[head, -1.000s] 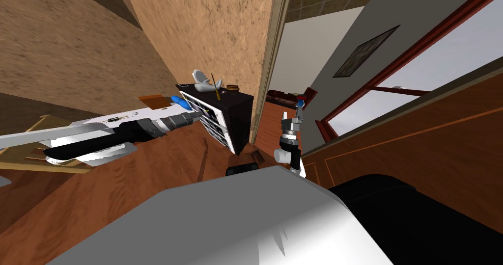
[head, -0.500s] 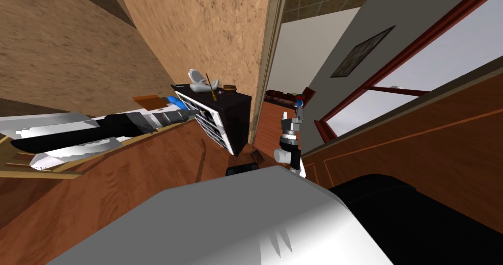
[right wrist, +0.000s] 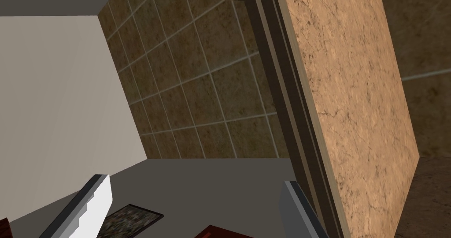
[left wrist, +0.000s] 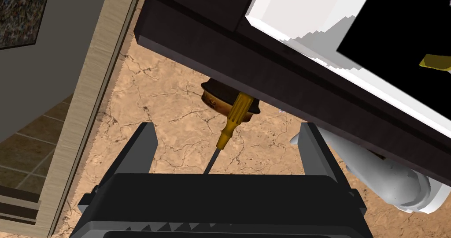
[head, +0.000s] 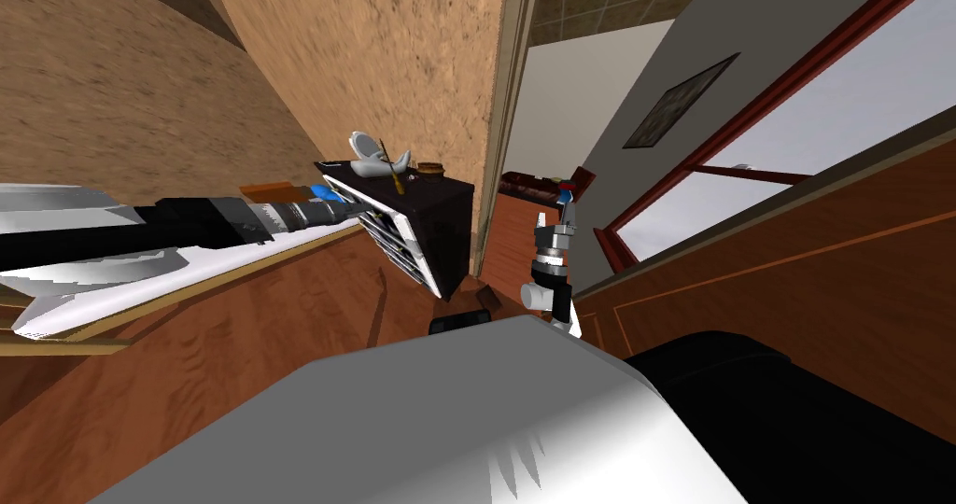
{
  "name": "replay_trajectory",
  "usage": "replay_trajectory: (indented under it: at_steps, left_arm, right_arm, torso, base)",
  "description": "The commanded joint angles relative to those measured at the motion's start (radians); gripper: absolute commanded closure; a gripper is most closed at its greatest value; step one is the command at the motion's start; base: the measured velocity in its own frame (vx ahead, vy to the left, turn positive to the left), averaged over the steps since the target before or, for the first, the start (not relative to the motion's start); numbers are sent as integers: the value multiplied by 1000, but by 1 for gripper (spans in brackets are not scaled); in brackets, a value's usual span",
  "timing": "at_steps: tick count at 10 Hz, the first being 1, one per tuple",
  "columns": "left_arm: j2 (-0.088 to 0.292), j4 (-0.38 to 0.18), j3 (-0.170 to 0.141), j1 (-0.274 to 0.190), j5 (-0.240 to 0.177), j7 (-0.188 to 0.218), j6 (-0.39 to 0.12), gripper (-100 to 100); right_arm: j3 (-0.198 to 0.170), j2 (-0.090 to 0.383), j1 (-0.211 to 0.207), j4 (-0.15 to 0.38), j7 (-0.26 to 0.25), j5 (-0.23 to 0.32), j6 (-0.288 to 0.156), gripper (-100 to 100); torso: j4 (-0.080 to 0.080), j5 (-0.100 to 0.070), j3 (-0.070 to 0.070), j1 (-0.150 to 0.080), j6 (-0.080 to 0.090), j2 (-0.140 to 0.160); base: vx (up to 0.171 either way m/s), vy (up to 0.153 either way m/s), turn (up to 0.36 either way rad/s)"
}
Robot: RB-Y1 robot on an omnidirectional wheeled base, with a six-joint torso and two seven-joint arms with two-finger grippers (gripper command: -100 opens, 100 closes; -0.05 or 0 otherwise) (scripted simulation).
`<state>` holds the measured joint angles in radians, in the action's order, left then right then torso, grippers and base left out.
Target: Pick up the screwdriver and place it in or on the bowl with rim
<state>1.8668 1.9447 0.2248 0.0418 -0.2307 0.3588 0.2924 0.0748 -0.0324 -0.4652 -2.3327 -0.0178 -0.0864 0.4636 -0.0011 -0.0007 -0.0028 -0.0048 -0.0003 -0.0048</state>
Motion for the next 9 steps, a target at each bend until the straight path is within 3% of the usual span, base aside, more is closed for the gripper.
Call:
replay_trajectory:
  at_steps: [1,3,5,6,9]
  left_arm:
    - [48,-12,13,-18,8,13,5,-100]
    - [104,-28,15,-26,6,22,12,-100]
    - [104,-28,15,-26,6,22,12,-100]
    - [156,-44,17,-33,3,30,18,-100]
    - [241,-73,20,-46,-1,45,31,-100]
  right_arm:
    - [0,0,0,0,0,0,0,0]
    - [0,0,0,0,0,0,0,0]
    - [0,0,0,0,0,0,0,0]
    - [0,0,0,0,0,0,0,0]
    - [0,0,0,0,0,0,0,0]
  torso:
    - [0,0,0,0,0,0]
    - [0,0,0,0,0,0]
    - [0,1,1,3,0,3]
    - [1,1,2,4,0,4]
    - [0,0,0,1,0,0]
  base:
    - [61,-54,-17]
    - [64,-57,-24]
    - [14,-2,-15]
    - [31,-8,-31]
    - [80,-57,-22]
